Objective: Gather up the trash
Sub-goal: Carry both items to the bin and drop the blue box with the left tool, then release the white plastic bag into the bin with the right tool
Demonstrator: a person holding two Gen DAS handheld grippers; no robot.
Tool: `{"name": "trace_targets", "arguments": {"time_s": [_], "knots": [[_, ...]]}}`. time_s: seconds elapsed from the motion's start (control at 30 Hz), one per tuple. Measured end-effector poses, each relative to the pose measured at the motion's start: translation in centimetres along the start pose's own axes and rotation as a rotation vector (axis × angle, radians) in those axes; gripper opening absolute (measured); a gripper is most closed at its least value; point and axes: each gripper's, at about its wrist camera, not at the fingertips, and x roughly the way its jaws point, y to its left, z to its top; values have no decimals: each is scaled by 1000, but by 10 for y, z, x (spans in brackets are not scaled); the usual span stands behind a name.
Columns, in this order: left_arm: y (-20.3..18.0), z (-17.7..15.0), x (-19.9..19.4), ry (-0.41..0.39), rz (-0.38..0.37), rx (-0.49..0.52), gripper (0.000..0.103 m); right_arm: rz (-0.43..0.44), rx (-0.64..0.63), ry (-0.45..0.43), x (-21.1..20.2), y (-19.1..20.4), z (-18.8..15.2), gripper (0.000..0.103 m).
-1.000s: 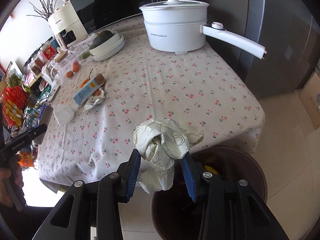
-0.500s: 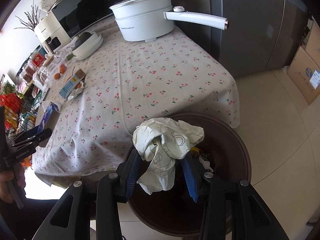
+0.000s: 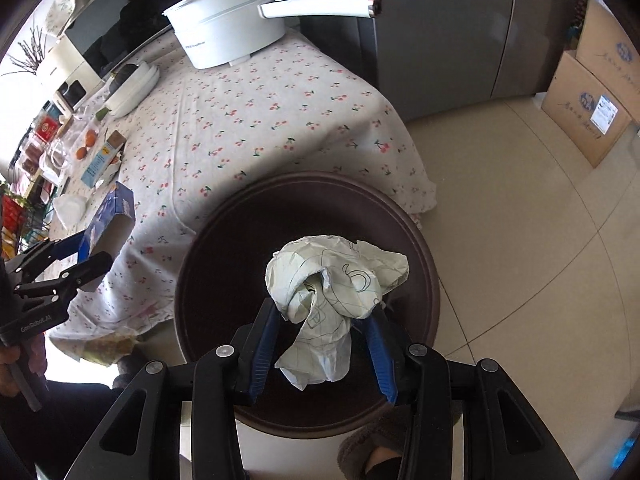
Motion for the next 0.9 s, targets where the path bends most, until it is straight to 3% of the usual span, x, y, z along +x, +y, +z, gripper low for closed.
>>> {"name": "trace_targets", "arguments": {"time_s": [0.2, 0.3, 0.37, 0.73, 0.83, 0.9], "knots": [[-34, 7, 16, 12, -60, 112, 72, -10, 40, 6, -3, -22, -8, 45], [-41, 8, 19, -8, -5, 145, 87, -10, 51, 5, -5, -28, -10, 45], [-41, 8, 20, -7, 21, 154, 87, -8, 55, 6, -6, -31, -11, 45], [-14, 6, 14, 0, 52, 44, 87, -4, 41, 10, -4, -24, -10, 46], [-6, 5, 11, -5, 59, 10, 87, 6, 35, 9, -3, -19, -9, 53], [-1, 5, 8, -10, 68, -7, 87, 29, 47, 11, -3, -16, -7, 72]]}}
